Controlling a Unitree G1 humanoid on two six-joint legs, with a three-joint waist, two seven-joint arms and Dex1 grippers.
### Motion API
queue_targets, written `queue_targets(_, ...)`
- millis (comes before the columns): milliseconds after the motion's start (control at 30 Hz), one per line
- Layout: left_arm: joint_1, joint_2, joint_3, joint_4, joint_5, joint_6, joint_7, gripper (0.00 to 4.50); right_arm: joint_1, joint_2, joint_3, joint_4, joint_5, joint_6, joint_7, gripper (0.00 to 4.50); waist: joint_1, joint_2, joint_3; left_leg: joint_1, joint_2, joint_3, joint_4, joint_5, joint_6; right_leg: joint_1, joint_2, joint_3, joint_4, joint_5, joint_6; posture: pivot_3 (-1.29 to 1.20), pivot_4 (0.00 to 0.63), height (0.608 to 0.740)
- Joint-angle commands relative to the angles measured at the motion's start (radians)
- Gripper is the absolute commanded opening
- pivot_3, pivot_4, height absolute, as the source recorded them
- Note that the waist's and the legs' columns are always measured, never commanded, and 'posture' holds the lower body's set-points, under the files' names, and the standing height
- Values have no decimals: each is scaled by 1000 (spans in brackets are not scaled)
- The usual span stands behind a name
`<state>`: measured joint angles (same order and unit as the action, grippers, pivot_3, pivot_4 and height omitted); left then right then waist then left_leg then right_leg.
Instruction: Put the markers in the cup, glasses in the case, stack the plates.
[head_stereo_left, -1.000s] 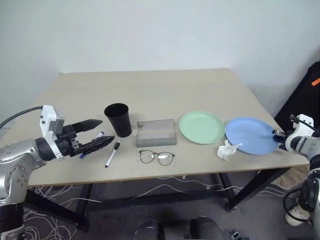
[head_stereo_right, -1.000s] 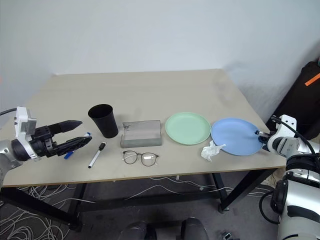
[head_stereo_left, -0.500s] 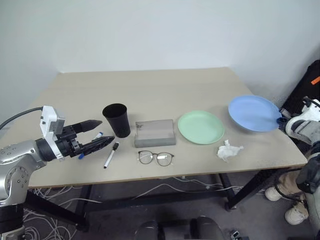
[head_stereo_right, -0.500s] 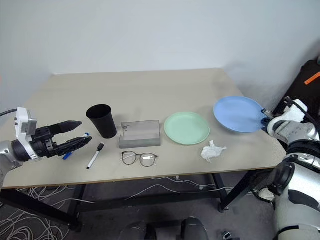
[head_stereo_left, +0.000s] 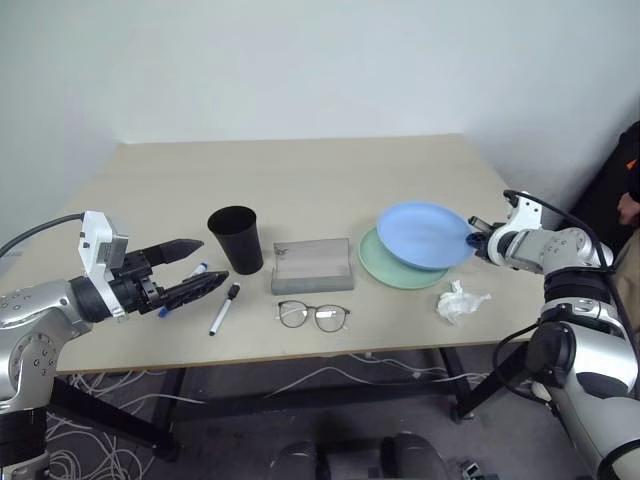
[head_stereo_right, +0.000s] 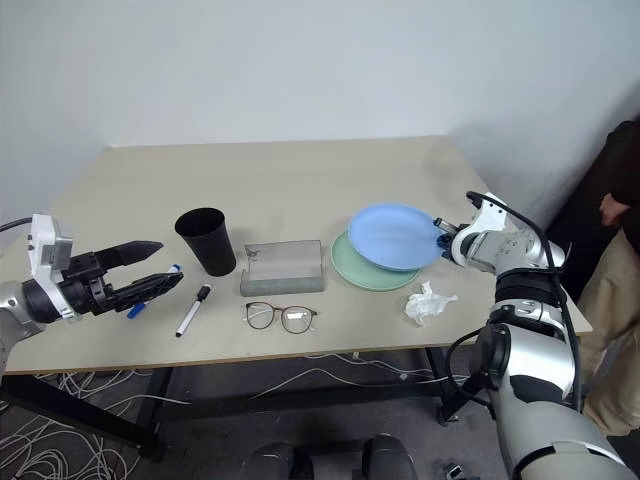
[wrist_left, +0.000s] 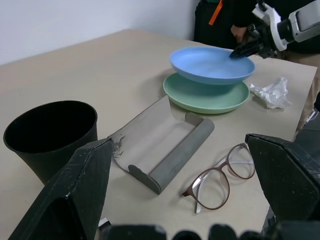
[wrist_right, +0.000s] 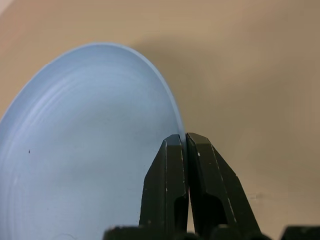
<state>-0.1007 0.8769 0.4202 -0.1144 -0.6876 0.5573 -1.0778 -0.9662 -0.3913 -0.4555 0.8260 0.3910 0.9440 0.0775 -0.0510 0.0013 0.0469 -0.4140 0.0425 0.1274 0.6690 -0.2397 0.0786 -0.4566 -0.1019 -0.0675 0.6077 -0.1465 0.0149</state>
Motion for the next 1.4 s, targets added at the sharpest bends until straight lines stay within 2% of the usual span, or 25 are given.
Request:
queue_targets(33,-4,15,45,-36,-25,-6,-5,4500,-7,3,11,-60,0,1,-14,37,0,0,0,0,0,0,0,0,0,0,0,0,0,0,0,0,0,737)
queue_targets(333,-1,12,52,-39,-21,-8,-3,4500,33,53,50,-97,4,49,-1,37,-2,0,0,0,0,0,0,0,0,0,0,0,0,0,0,0,0,737)
queue_targets(867,-3,-5,43,-42,-17,-16,2,4500,11,102,44,-68,9,17,-8,37,-6,0,0,1,2,2,-1,1,-2,-1,1,0,0,1,-2,0,0,737)
queue_targets(900,-4,-5,42,-41,-16,-15,2,4500,10,105,42,-69,11,20,-8,482,-6,0,0,1,2,2,-1,1,-2,-2,1,0,0,1,-2,0,0,737)
queue_targets(967,-6,-6,40,-40,-16,-16,2,4500,9,109,38,-76,17,29,-1,974,-6,0,0,1,3,2,-1,1,-2,-2,1,-1,0,1,-2,0,0,737)
queue_targets(1067,-8,-7,38,-38,-15,-16,3,4500,0,94,44,-95,26,40,40,1961,-5,0,0,1,3,2,-2,1,-2,-2,1,-1,0,1,-2,0,0,737)
queue_targets(1233,-6,-10,38,-42,-16,-15,5,4500,1,-23,141,-185,28,85,256,3671,-1,1,1,0,2,2,-2,1,-2,-3,0,-1,-1,1,-2,0,0,737)
queue_targets(1400,-3,-9,40,-40,-15,-15,4,4500,88,-227,299,-370,22,133,520,3671,4,0,0,-1,1,1,-3,0,-2,-3,-1,-1,-2,1,-2,0,0,737)
